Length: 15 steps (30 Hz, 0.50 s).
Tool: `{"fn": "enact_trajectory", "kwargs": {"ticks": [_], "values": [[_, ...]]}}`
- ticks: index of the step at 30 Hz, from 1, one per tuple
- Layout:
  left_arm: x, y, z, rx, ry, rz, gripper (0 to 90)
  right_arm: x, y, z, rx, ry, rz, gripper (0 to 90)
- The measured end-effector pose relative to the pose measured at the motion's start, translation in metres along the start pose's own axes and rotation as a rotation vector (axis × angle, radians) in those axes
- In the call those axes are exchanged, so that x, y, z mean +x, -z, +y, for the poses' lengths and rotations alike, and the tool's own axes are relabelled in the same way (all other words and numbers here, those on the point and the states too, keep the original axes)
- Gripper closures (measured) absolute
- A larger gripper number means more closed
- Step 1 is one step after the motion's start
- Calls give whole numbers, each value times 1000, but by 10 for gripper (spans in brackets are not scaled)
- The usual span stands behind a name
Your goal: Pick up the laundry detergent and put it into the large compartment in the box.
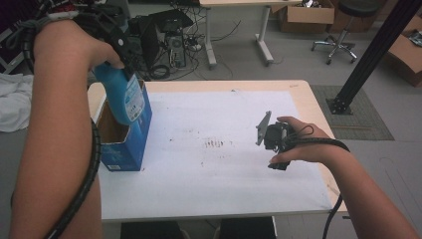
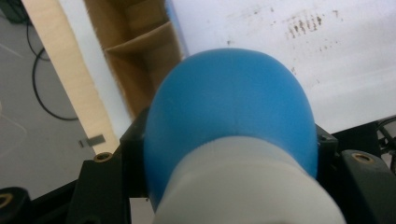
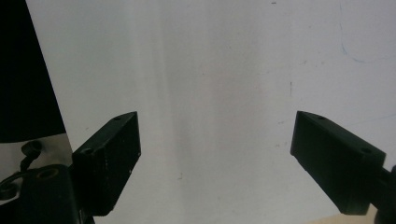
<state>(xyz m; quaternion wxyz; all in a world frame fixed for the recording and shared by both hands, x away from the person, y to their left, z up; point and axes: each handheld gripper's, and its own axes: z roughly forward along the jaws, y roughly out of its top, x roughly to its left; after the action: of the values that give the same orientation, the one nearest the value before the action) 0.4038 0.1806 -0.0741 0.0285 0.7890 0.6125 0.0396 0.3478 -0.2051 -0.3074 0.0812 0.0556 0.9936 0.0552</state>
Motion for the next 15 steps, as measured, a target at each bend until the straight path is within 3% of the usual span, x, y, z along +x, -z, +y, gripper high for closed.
{"fn": "enact_trajectory", "kwargs": {"ticks": [5,8,11,15], "values": [[20,-6,-3,2,74,-5,384,-1,0,-2,7,-3,0,160],[28,-9,-4,5,123,16,385,-1,-2,-2,6,-5,5,160],[35,-12,-4,5,143,31,385,-2,-3,0,14,0,5,160],[45,-17,-4,0,156,15,384,-2,-3,2,12,0,5,160]]}}
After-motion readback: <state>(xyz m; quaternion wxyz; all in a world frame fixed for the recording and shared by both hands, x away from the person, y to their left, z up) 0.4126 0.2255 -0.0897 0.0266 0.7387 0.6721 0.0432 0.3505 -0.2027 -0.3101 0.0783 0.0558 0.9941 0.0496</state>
